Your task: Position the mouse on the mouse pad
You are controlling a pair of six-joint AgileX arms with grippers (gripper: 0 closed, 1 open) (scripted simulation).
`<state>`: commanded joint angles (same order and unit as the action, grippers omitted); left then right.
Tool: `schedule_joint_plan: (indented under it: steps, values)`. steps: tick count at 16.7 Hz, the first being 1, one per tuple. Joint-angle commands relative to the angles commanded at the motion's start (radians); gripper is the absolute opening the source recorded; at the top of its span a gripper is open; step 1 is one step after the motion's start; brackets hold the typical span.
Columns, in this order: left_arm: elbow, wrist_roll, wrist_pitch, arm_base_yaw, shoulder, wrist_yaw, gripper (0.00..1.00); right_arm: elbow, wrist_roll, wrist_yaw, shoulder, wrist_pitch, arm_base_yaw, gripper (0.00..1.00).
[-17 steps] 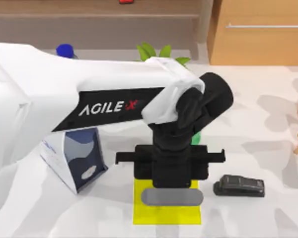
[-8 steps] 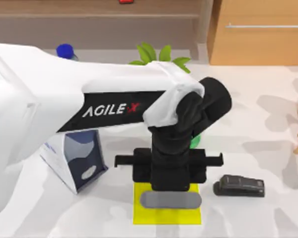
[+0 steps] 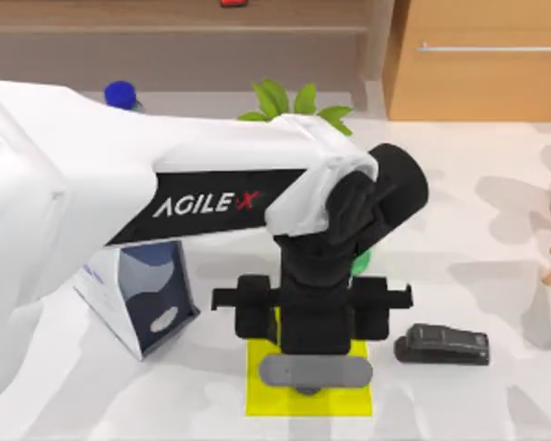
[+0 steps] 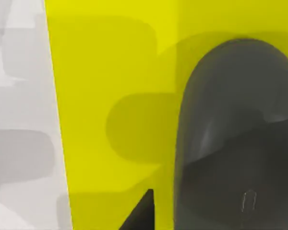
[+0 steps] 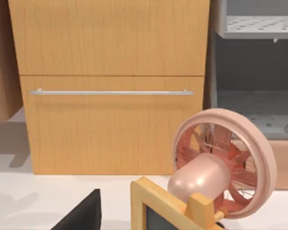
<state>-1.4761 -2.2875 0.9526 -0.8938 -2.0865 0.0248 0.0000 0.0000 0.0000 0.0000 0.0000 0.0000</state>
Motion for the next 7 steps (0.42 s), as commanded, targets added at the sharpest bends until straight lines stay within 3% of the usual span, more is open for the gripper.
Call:
schedule_joint_plan:
  steps: [2,7]
  values:
    - [0.0,0.0,0.0,0.0,0.0,0.0,1.0,0.0,0.0,0.0,0.0,0.0,0.0,1.0]
    - [0.0,0.0,0.0,0.0,0.0,0.0,1.0,0.0,0.0,0.0,0.0,0.0,0.0,1.0]
